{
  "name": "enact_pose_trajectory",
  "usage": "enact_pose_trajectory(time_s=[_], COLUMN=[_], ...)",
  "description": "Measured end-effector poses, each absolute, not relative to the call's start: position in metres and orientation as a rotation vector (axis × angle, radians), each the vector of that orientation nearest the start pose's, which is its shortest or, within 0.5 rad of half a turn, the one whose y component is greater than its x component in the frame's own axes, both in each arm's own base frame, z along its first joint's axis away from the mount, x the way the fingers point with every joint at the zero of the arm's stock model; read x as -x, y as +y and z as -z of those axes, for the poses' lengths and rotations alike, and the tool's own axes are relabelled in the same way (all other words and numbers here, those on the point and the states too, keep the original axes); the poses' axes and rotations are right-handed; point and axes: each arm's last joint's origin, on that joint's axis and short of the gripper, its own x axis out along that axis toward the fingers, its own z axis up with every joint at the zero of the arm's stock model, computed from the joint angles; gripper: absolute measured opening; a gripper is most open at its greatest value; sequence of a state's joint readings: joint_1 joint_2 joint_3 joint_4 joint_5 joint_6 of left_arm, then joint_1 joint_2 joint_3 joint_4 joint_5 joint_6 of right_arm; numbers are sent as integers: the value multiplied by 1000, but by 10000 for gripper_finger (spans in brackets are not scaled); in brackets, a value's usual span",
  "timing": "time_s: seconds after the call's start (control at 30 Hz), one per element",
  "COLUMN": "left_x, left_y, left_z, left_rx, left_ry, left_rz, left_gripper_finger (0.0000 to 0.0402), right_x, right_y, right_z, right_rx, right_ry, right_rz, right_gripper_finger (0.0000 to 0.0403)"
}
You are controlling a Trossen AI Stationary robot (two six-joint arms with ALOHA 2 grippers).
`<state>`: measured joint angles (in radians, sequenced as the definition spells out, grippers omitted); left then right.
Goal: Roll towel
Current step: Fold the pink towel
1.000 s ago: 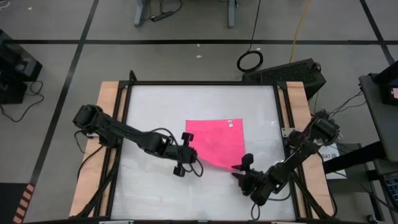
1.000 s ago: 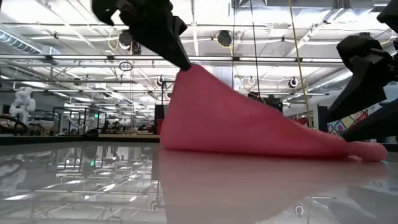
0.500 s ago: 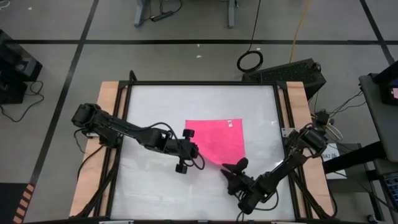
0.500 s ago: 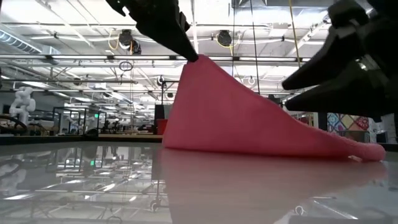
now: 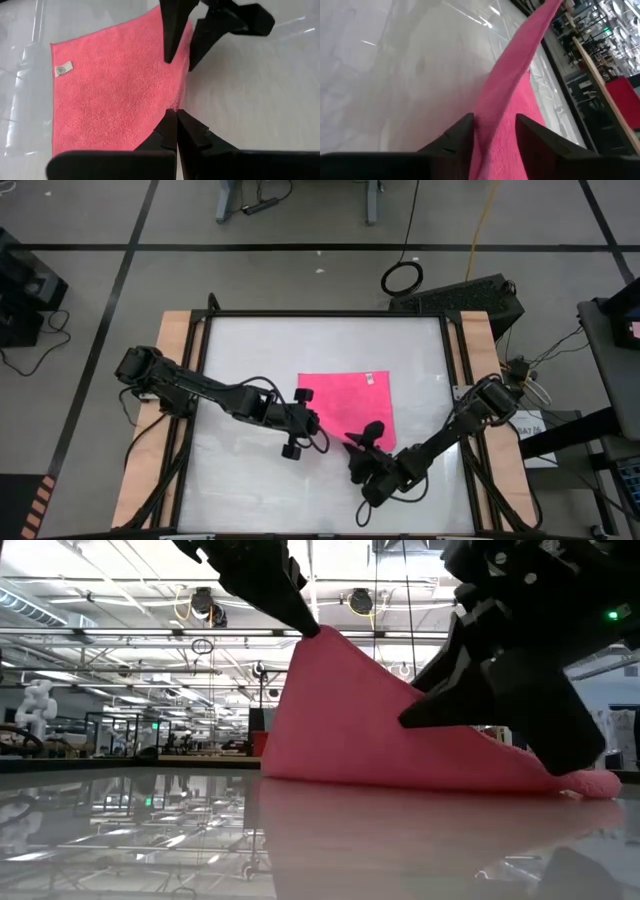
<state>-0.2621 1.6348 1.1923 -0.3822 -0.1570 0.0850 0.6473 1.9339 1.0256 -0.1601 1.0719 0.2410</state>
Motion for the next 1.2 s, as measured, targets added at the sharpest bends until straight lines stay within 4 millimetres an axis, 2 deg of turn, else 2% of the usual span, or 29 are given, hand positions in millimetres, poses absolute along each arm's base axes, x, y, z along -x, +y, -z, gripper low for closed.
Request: enact_pose_trajectory(time_s=[0.23,0.3,0.57,0.83,0.97,1.2], left_x=[-335,-334,-331,-332,-332,-332], left_y=[-85,-84,-83,-83,-83,-84], left_z=[-242,-241,-239,-239,-240,-240], left_rx=[-267,-276,-291,-289,-287,-264], left_ry=[853,872,906,899,897,897], left_rz=[126,114,99,98,97,97], left_gripper_finger=[1,1,1,1,1,1], right_x=[-291,-287,-266,-247,-243,-248], right_y=[191,193,197,203,208,212], right_z=[-118,-116,-112,-117,-123,-126], right_rx=[547,538,480,469,482,450], right_ry=[715,744,847,946,968,993], right_rz=[402,374,379,398,400,356], right_gripper_finger=[22,6,9,4,4,4])
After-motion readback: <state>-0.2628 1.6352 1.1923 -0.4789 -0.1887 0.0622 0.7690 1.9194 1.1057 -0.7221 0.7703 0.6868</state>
